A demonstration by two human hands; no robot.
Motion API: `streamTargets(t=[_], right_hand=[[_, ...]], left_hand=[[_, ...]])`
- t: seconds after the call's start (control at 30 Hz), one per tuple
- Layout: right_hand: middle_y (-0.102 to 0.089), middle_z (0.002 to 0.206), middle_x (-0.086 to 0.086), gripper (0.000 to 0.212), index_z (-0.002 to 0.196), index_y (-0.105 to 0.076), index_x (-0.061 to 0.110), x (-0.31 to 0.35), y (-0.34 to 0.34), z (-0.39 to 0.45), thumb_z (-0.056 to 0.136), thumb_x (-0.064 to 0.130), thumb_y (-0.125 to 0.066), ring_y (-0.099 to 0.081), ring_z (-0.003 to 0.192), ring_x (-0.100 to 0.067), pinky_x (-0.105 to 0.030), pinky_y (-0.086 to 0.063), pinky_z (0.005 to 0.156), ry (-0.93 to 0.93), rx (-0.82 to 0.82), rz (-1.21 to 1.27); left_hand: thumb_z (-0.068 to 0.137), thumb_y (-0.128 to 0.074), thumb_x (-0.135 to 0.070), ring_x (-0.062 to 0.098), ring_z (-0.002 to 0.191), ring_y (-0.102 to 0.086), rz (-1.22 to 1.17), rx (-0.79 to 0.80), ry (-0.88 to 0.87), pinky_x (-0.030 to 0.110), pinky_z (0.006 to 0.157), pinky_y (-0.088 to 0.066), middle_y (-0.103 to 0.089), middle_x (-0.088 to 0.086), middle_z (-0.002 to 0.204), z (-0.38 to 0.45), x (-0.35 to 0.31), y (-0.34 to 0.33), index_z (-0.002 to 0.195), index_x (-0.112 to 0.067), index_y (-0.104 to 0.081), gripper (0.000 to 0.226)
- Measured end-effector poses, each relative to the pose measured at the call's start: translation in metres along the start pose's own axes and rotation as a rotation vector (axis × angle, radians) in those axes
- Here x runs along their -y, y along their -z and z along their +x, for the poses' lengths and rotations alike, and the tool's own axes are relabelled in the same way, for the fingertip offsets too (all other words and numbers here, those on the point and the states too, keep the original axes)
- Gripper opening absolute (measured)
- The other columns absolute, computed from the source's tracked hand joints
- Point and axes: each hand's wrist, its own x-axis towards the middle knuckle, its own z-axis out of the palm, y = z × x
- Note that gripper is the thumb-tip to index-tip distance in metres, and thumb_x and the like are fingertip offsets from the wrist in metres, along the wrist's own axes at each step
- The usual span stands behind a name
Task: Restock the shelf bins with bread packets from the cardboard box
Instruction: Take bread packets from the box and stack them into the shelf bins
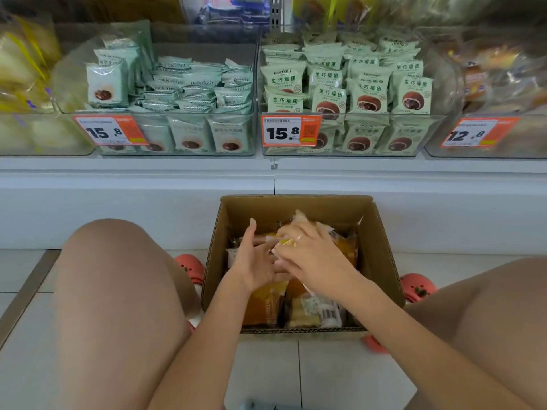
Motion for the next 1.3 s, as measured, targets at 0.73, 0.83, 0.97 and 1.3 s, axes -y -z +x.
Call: streamTargets(t=[0.73, 0.83, 0.97, 1.3], right_hand=[[-0.073, 0.101, -0.005, 0.033, 0.114, -0.063, 0.019, -0.010, 0.013, 0.002, 0.084, 0.033, -0.067, -0.071, 0.091, -0.021, -0.043, -0.058, 0.078, -0.868, 0.012, 1.380], [-0.073, 0.101, -0.002, 0.023, 0.109, -0.063, 0.025, -0.022, 0.061, 0.009, 0.086, 0.028, -0.065, -0.070, 0.091, -0.017, -0.036, -0.058, 0.072, -0.736, -0.045, 1.296], [-0.069, 0.098, 0.016, 0.022, 0.104, -0.060, 0.038, -0.054, 0.165, 0.031, 0.086, 0.026, -0.065, -0.067, 0.090, -0.004, -0.021, -0.055, 0.065, -0.564, -0.174, 1.008], [-0.059, 0.089, 0.005, 0.026, 0.106, -0.062, 0.023, -0.114, 0.433, 0.149, 0.082, 0.031, -0.071, -0.055, 0.065, 0.002, -0.023, -0.053, 0.060, -0.301, -0.613, 0.373]], left_hand=[[0.093, -0.046, -0.048, 0.026, 0.101, -0.067, 0.185, -0.014, -0.402, 0.037, 0.077, -0.056, -0.068, 0.015, 0.113, -0.032, -0.029, -0.039, 0.128, -0.012, -0.057, 0.051], [0.095, -0.044, -0.042, 0.027, 0.108, -0.063, 0.336, 0.068, -0.601, 0.037, 0.085, -0.052, -0.068, 0.010, 0.115, -0.049, -0.060, -0.063, 0.122, -0.014, -0.062, 0.043], [0.099, -0.039, -0.042, 0.015, 0.081, -0.067, 0.328, 0.078, -0.838, 0.028, 0.071, -0.053, -0.072, 0.003, 0.091, -0.089, -0.133, -0.128, 0.093, -0.012, -0.067, 0.041], [0.096, -0.042, -0.025, 0.019, 0.070, -0.047, 0.935, -0.690, -1.944, 0.033, 0.061, -0.034, -0.052, -0.001, 0.076, -0.136, -0.283, -0.300, 0.091, -0.012, -0.052, 0.017]])
